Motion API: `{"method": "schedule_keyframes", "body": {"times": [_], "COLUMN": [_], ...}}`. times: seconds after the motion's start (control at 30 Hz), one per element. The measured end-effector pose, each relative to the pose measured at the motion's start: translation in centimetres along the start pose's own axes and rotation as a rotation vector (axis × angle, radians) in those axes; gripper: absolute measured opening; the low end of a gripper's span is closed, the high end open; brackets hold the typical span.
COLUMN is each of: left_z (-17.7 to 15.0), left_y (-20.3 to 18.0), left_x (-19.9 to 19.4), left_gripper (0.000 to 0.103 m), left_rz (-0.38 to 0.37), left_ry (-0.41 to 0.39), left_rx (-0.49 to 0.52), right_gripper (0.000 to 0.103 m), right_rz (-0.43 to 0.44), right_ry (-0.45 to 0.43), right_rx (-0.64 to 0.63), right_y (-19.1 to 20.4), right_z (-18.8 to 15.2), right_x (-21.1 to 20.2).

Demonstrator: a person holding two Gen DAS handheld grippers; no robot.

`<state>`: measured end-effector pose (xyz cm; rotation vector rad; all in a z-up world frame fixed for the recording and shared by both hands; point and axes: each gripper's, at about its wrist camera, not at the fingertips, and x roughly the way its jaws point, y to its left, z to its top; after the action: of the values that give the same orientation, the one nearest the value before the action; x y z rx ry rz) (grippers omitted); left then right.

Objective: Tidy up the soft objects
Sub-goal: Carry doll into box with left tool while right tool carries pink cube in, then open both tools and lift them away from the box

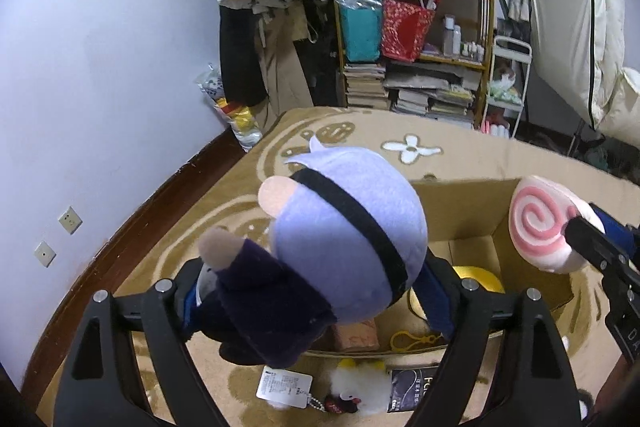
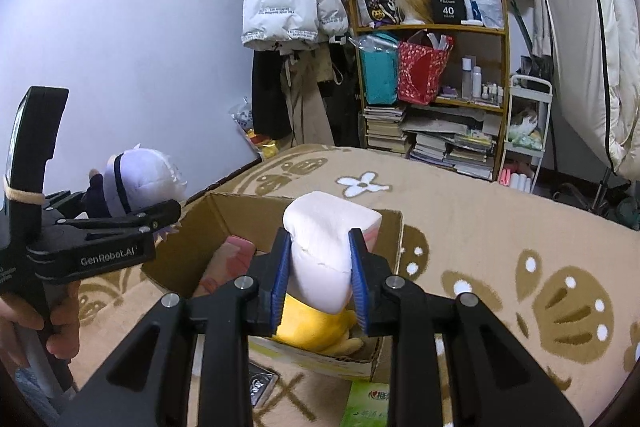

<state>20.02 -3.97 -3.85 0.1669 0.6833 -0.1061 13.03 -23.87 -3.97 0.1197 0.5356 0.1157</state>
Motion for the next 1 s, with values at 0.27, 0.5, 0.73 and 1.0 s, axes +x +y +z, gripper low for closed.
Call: {"method": "schedule_keyframes", "body": {"times": [0.27, 0.5, 0.73, 1.0], "left_z": [-0.7, -1.1, -1.2, -1.4], "left_y": [-2.0, -2.5, -2.3, -2.0], "left_x": [2.1, 2.9, 3.3, 3.1], "left_gripper": [0.093, 0.103, 0.103, 0.103], "left_rz": [-0.009, -0.024, -0.043, -0.041], "left_ry": [0.037, 0.065, 0.097, 0.106], "left_rx": [0.037, 0.04, 0.019, 0.015], "right_gripper": [0.035, 0.058, 0.077, 0.077], "right_rz": [0.015, 0.027, 0.028, 0.021], "right_ry": [0.047, 0.052, 0.039, 0.053], "right_rx": [0.028, 0.069, 0.077, 0.087], "right_y": [-1.2, -1.9, -2.0, -2.0], "right_z": [-1.1, -1.4, -1.2, -1.3], "right_x": [1.9, 2.3, 1.8, 1.8]}}
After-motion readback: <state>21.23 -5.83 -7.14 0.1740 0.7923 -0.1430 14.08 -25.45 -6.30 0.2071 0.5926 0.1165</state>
